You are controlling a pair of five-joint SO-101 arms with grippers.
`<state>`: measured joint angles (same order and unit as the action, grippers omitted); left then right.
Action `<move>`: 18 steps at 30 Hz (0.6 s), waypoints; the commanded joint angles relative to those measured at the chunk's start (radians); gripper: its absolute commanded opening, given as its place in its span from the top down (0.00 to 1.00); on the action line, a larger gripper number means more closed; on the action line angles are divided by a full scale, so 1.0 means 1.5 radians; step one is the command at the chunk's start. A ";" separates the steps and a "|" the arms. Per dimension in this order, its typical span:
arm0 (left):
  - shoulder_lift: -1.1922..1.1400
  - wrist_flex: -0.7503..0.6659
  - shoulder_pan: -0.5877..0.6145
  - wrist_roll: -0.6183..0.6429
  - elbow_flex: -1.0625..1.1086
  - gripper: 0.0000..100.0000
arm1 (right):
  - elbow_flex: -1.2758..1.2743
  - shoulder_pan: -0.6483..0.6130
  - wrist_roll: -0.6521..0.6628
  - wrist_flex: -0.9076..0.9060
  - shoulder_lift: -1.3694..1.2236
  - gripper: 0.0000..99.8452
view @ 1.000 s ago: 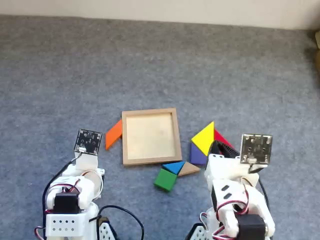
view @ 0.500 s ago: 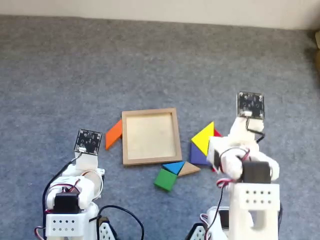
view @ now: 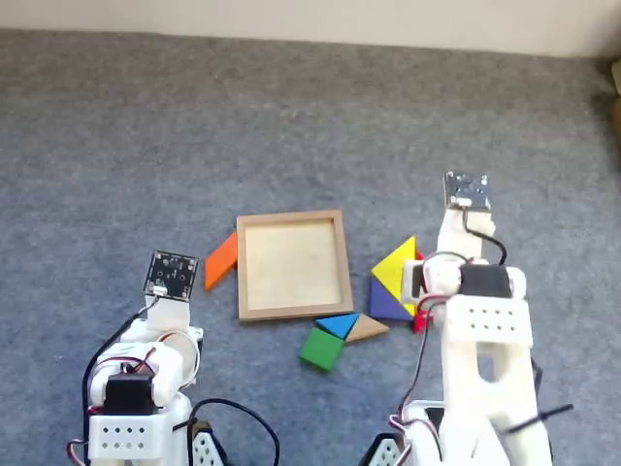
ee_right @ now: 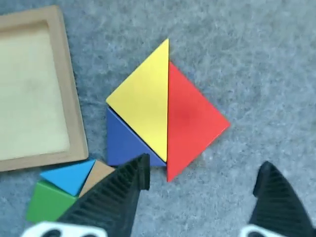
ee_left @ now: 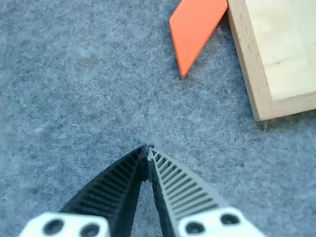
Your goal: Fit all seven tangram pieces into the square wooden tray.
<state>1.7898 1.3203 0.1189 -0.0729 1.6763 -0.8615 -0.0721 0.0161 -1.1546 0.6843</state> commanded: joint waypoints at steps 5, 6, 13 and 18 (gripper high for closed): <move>0.018 0.004 0.008 0.002 0.014 0.99 | 0.044 0.007 -0.005 0.131 -0.145 0.65; 0.018 0.004 0.008 0.002 0.014 0.99 | 0.046 0.007 -0.005 0.141 -0.170 0.65; 0.018 0.004 0.008 0.002 0.014 0.99 | 0.058 0.011 0.032 0.198 -0.337 0.65; 0.018 0.004 0.008 0.002 0.014 0.99 | 0.102 0.056 0.077 0.204 -0.420 0.65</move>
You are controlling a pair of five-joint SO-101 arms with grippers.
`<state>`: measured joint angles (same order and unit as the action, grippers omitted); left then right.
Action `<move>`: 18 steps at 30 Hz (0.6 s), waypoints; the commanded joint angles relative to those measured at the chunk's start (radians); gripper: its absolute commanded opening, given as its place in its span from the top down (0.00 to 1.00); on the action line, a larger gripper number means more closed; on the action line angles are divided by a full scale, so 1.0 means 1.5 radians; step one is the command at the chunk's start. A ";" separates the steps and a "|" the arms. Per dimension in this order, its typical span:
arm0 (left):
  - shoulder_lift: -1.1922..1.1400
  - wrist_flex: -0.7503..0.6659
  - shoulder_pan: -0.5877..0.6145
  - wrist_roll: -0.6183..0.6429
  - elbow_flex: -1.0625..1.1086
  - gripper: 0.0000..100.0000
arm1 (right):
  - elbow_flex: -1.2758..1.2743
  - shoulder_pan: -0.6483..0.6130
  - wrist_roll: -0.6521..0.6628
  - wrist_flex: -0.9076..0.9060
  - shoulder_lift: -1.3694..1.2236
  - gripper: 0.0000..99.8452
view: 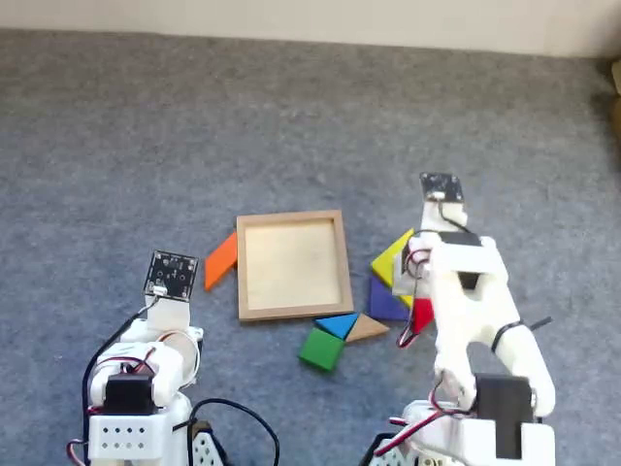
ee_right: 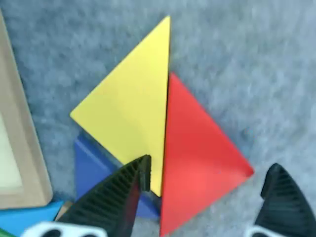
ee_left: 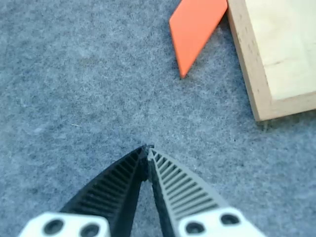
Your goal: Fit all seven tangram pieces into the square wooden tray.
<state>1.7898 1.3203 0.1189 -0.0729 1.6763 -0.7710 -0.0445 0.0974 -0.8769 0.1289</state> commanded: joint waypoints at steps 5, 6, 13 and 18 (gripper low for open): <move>0.018 0.004 0.008 0.002 0.014 0.99 | 0.085 0.099 0.024 0.017 -0.095 0.65; 0.018 0.004 0.008 0.002 0.014 0.99 | 0.086 0.106 0.024 0.017 -0.098 0.65; 0.018 0.004 0.008 0.002 0.014 0.99 | 0.090 0.107 0.025 -0.028 -0.097 0.65; 0.018 0.004 0.008 0.002 0.014 0.99 | 0.092 0.098 0.025 -0.082 -0.096 0.65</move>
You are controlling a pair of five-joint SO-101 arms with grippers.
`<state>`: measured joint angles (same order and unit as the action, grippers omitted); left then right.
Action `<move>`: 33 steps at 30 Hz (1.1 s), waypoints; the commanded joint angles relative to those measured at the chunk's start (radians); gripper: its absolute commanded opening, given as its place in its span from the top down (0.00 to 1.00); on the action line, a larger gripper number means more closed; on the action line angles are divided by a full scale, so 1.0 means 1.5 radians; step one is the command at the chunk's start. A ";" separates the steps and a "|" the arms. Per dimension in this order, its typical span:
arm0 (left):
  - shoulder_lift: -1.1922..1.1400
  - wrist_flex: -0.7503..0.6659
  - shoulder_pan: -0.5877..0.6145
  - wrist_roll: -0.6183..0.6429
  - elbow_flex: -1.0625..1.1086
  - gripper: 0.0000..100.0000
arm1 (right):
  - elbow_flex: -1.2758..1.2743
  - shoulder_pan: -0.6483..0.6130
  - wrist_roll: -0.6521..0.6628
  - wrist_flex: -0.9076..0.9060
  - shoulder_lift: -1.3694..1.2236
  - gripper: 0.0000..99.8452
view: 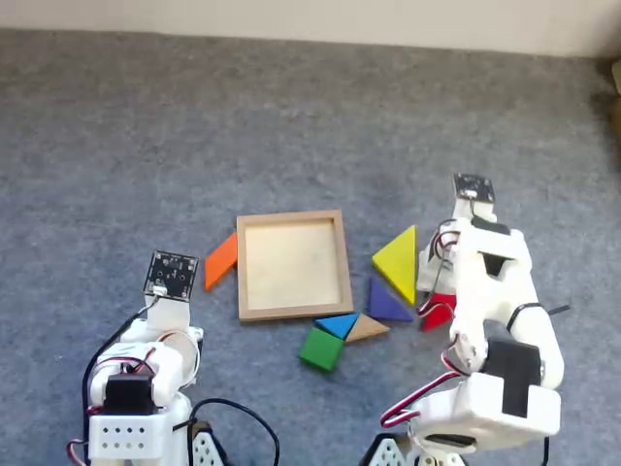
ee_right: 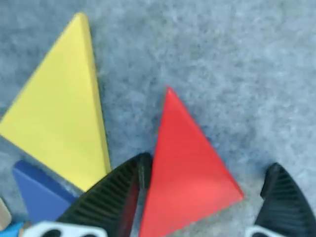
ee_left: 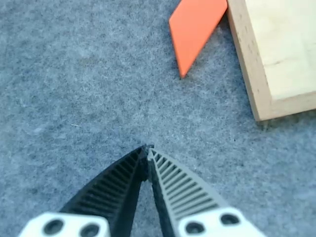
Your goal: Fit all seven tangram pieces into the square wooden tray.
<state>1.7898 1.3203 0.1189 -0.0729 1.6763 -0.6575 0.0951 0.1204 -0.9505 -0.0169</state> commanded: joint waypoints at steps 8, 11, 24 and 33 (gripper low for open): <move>0.018 0.004 0.008 0.002 0.014 0.99 | 0.013 -0.016 0.005 -0.029 -0.004 0.65; 0.018 0.004 0.008 0.002 0.014 0.99 | 0.013 -0.015 0.008 -0.029 -0.004 0.66; 0.018 0.004 0.008 0.002 0.014 0.99 | 0.010 -0.014 0.009 -0.029 -0.003 0.76; 0.018 0.004 0.008 0.002 0.014 0.99 | 0.015 0.020 0.009 -0.034 0.002 0.80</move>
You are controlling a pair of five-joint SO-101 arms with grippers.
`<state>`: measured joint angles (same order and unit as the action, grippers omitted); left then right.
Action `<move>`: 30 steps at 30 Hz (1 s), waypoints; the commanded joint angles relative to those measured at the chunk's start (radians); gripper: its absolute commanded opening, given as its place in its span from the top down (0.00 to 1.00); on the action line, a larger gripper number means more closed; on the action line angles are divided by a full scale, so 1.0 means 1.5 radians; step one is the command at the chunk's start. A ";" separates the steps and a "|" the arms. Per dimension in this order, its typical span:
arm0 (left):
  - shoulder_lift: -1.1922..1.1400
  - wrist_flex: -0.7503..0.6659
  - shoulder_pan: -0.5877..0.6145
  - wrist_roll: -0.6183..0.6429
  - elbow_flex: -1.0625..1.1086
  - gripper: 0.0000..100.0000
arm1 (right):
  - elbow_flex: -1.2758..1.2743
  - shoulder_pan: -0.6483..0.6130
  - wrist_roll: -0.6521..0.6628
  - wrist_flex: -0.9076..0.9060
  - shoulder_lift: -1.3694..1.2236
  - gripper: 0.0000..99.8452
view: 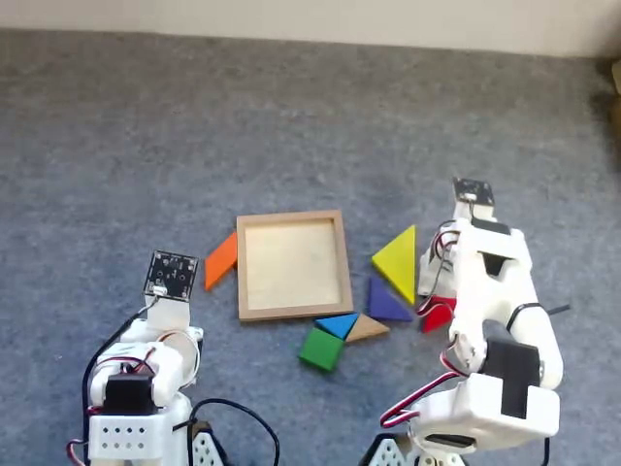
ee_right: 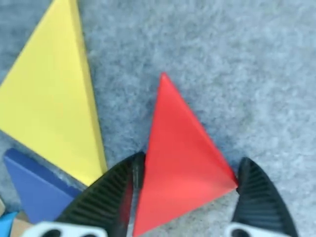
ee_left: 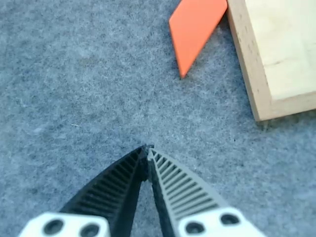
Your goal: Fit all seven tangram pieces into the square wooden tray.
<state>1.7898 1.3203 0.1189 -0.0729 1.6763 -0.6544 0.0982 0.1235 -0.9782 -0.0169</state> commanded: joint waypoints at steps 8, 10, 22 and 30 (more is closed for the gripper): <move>0.018 0.004 0.008 0.002 0.014 0.99 | 0.021 0.019 0.007 -0.016 0.003 0.83; 0.018 0.004 0.008 0.002 0.014 0.99 | 0.036 0.022 0.007 -0.017 0.003 0.83; 0.018 0.004 0.008 0.002 0.014 0.99 | 0.197 0.018 0.008 -0.169 0.003 0.83; 0.018 0.004 0.008 0.002 0.014 0.99 | 0.256 -0.029 0.008 -0.241 0.003 0.83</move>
<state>1.7898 1.3203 0.1189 -0.0729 1.6763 -0.3383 0.0905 0.1266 -1.3019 -0.0215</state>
